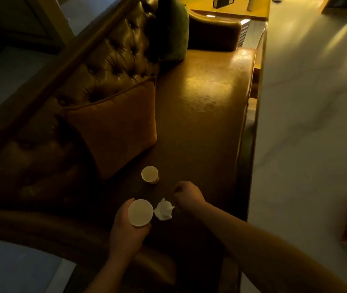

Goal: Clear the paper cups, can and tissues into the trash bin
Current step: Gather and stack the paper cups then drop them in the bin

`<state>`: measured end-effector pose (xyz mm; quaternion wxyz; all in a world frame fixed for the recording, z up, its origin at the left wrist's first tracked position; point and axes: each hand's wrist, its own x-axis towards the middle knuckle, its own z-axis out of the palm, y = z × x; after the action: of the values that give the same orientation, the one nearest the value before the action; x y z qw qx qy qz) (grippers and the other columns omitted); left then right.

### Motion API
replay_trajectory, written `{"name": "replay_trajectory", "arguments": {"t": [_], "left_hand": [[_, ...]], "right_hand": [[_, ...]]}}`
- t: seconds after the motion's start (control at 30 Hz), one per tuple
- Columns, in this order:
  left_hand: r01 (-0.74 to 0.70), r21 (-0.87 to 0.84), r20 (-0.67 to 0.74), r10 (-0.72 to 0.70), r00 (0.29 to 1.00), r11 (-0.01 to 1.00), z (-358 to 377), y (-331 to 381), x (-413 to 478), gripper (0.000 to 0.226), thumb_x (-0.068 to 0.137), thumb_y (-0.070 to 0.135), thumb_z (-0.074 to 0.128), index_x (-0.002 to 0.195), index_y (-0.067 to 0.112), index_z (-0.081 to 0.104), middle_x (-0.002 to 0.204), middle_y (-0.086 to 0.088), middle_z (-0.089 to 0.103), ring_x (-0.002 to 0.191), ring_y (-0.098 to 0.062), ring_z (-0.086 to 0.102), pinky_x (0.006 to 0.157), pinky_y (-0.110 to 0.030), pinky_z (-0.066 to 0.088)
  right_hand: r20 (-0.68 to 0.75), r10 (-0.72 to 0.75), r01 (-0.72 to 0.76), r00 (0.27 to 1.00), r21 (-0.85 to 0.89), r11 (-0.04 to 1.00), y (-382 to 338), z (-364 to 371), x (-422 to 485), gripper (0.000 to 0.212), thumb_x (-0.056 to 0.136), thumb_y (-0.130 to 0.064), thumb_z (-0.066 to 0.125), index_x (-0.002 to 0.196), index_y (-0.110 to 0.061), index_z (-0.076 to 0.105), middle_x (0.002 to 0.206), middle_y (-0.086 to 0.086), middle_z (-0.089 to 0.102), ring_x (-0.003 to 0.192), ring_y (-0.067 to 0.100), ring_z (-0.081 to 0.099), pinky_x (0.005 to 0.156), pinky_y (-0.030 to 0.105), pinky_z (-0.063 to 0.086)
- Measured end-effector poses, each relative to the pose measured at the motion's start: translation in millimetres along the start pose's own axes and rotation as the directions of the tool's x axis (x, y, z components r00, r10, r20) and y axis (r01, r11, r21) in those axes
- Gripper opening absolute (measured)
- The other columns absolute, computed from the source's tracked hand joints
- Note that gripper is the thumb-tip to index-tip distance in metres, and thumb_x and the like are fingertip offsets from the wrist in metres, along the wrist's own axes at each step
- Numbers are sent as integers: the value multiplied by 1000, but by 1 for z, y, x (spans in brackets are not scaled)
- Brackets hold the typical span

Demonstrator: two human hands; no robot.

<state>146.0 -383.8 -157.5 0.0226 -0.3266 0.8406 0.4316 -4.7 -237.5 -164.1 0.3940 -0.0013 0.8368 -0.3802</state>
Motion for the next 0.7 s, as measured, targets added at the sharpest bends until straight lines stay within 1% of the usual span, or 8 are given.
{"name": "replay_trajectory", "arguments": {"t": [0.1,0.27,0.33,0.4,0.43,0.5,0.6,0.7], "left_hand": [[2,-16,-8,-2,1000,1000,2,-9,22,89,66,14,84,141,25,37,135,-1,50,125,-21,48,94,-37,44],[-13,-8,-19,13,1000,1000,9,-26,49,88,67,18,85,141,25,37,135,0,51,124,-20,48,97,-40,46],[3,-8,-20,-3,1000,1000,11,-34,55,88,68,20,85,141,27,36,136,1,51,125,-19,48,98,-40,46],[21,-8,-21,-22,1000,1000,14,-41,60,90,68,20,85,142,28,35,137,1,51,126,-19,48,99,-41,46],[31,-8,-22,-31,999,999,15,-44,62,90,68,20,85,142,29,35,137,1,51,126,-18,48,99,-40,45],[41,-3,-23,-41,999,999,17,-49,66,90,68,19,84,142,29,35,138,2,50,127,-18,47,99,-38,44],[46,6,-21,-46,999,999,18,-56,71,90,68,18,84,142,28,35,137,2,50,127,-18,47,98,-36,44],[63,9,-13,-62,998,998,19,-62,75,90,67,16,84,141,29,35,136,3,50,126,-17,47,97,-34,44]], "right_hand": [[8,-24,24,1000,-33,999,-2,19,38,27,94,-14,50,119,-20,59,108,1,64,73,10,63,58,24,53],[1,-57,57,998,-74,996,-6,44,96,48,92,-14,53,136,-31,43,126,4,58,91,17,64,76,34,59],[33,-73,78,997,-163,984,-6,55,115,57,92,-13,52,140,-37,34,127,6,58,86,20,65,65,31,57],[88,-93,115,992,-283,952,-6,65,130,64,91,-12,51,143,-41,27,129,9,57,79,18,61,51,25,48],[116,-97,131,989,-335,933,-7,70,137,67,91,-11,51,144,-41,24,130,9,56,80,17,59,50,24,44],[152,-87,142,985,-396,907,-6,78,149,71,90,-9,52,146,-38,21,131,11,55,92,22,61,59,27,49],[170,-28,101,985,-444,890,-3,86,161,63,89,-11,54,145,-26,29,132,14,51,109,28,58,85,37,55],[130,-9,66,992,-445,893,2,86,166,48,90,-14,54,136,-13,43,127,13,54,111,27,57,93,39,53]]}}
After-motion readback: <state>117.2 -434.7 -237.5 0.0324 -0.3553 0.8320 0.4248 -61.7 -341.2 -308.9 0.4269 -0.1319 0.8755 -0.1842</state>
